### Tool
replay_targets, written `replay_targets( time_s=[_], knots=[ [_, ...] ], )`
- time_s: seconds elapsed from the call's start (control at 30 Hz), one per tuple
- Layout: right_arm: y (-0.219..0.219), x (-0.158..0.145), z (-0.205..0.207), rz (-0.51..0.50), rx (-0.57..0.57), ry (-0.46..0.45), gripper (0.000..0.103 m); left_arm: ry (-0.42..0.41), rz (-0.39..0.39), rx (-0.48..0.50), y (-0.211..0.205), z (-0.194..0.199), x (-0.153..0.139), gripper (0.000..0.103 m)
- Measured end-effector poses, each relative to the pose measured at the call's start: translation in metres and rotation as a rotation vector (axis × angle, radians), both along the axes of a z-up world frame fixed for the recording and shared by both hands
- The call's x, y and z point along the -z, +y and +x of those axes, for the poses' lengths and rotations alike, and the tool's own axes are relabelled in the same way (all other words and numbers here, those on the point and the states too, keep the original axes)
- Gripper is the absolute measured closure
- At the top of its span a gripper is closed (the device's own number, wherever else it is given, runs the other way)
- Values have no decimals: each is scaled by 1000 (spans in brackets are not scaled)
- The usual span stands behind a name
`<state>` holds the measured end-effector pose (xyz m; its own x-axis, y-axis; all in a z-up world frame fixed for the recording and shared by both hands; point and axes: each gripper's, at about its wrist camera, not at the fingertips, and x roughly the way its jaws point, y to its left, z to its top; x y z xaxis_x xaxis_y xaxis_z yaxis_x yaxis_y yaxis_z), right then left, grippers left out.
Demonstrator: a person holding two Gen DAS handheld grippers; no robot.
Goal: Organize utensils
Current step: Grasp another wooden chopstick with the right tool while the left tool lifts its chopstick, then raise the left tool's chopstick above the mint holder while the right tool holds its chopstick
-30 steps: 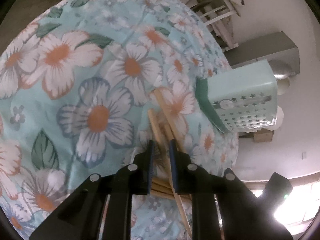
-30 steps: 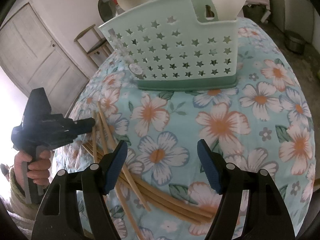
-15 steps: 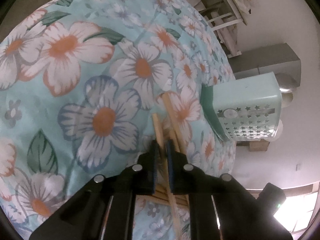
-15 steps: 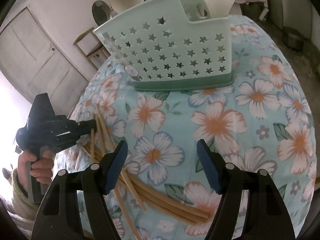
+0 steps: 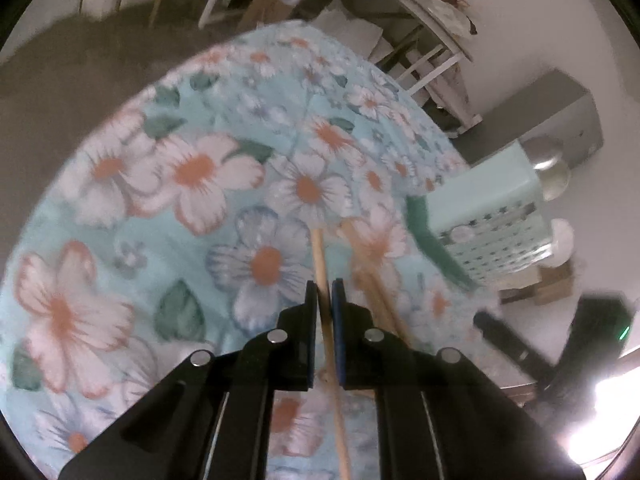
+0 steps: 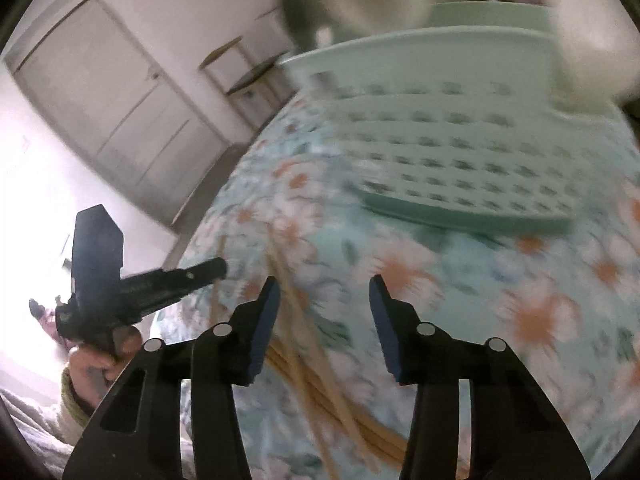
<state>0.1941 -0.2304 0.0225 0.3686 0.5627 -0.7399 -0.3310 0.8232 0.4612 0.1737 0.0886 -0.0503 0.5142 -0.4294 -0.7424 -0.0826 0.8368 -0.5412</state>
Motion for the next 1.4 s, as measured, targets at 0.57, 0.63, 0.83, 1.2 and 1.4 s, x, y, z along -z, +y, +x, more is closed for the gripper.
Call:
replay_targets(
  time_s=[0.57,0.63,0.83,1.2,1.4],
  knots=[
    [119,34,68,-194,-240,48,87,-64,342,63,-44,-7,7,93],
    [125,40,72,-205,-243,50,94,-68,355,65,-46,-7,6,93],
    [116,30,74,-182,-208,3,98,-72,373,66,-49,-7,5,93],
    [72,-5,52,-143,-124,-80,98,-72,381,71,-50,-7,5,93],
    [48,-24,33,-76,-63,-115,98,-74,387,72,-51,-7,4,93]
  ],
)
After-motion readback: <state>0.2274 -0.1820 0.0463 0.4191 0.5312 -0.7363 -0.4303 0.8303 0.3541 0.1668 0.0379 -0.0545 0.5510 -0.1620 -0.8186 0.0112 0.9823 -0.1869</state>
